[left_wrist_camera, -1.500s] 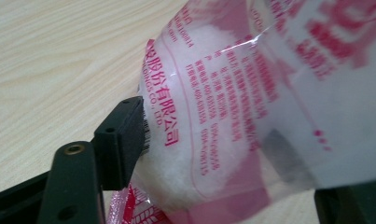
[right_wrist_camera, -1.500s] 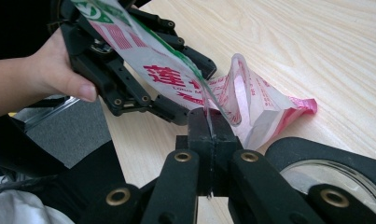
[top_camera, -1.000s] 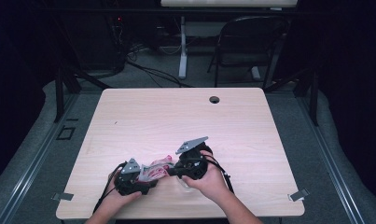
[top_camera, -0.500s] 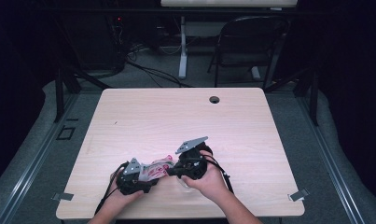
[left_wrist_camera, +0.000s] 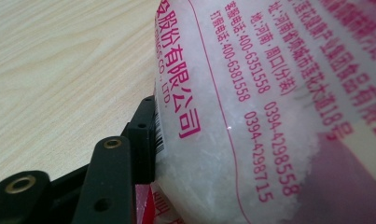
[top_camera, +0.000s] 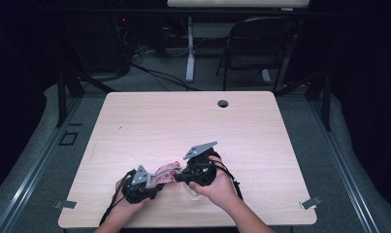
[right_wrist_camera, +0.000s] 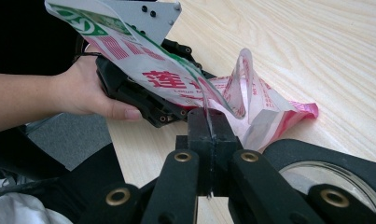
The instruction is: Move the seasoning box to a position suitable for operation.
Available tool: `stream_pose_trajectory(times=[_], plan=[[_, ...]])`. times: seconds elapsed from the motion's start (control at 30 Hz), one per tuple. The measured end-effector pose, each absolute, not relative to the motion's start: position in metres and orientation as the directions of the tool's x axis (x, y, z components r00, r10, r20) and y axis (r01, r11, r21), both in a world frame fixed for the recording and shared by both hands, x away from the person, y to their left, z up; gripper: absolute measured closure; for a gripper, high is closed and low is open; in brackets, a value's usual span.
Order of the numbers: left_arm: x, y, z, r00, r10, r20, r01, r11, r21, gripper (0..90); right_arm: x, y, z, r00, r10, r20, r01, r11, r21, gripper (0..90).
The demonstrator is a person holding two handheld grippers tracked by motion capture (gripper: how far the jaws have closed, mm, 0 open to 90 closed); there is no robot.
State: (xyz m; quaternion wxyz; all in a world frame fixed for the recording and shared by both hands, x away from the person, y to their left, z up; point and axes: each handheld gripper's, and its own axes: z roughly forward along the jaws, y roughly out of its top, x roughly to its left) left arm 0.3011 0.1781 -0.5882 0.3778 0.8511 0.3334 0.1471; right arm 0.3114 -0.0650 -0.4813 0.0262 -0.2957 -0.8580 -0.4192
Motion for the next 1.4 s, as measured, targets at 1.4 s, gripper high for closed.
stream_pose_trajectory(times=[1.4], plan=[[0.3050, 0.1700, -0.5863, 0.724, 0.687, -0.055, 0.484, -0.449, 0.751, 55.1, 0.3116, -0.0698, -0.4765, -0.821, 0.489, 0.293, 0.525, 0.447, 0.724, 90.0]])
